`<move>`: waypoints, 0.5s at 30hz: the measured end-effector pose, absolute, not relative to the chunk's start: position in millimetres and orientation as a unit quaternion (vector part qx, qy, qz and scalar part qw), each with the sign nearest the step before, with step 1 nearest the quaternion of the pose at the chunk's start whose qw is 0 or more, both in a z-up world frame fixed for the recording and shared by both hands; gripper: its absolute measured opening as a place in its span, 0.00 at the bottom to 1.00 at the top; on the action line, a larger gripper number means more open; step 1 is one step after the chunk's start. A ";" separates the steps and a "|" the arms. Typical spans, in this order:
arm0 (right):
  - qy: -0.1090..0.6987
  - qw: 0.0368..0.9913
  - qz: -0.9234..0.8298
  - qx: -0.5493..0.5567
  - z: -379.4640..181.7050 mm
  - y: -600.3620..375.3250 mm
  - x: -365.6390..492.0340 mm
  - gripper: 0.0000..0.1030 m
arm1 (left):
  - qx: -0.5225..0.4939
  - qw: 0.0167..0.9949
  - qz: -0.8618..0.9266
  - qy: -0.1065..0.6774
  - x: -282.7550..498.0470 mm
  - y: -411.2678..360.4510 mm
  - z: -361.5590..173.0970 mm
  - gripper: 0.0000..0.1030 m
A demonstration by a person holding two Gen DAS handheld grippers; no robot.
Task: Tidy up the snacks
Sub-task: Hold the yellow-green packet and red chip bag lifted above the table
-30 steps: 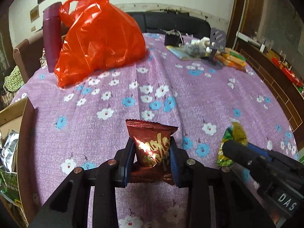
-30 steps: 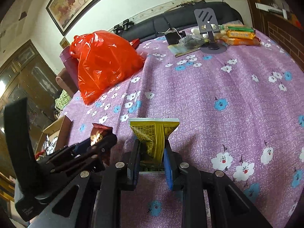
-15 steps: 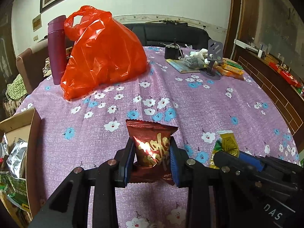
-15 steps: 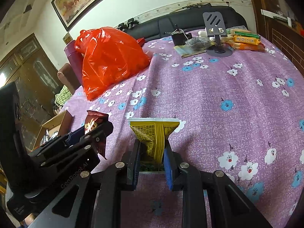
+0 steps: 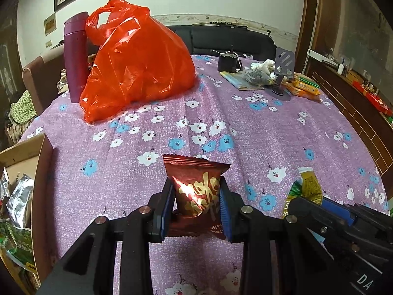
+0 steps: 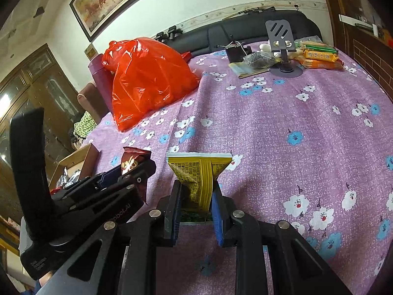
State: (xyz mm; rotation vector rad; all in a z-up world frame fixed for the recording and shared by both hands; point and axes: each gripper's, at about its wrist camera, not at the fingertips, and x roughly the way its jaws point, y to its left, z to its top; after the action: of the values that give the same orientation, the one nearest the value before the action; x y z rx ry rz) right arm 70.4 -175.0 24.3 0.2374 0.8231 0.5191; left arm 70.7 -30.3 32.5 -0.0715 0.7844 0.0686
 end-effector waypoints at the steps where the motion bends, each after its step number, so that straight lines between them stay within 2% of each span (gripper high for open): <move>1: 0.395 0.877 0.249 0.114 24.3 -174.9 70.5 0.23 | -0.035 0.923 0.033 0.382 70.7 -29.9 32.4 0.31; 15: 0.382 0.884 0.242 0.117 30.7 -180.0 68.3 0.23 | -0.032 0.925 0.047 0.376 69.8 -30.2 33.7 0.31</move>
State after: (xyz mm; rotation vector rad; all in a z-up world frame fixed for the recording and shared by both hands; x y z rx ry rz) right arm 68.3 -180.0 30.7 0.2440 0.7948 0.5035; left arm 69.8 -30.2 33.7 -0.0647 0.7716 0.0968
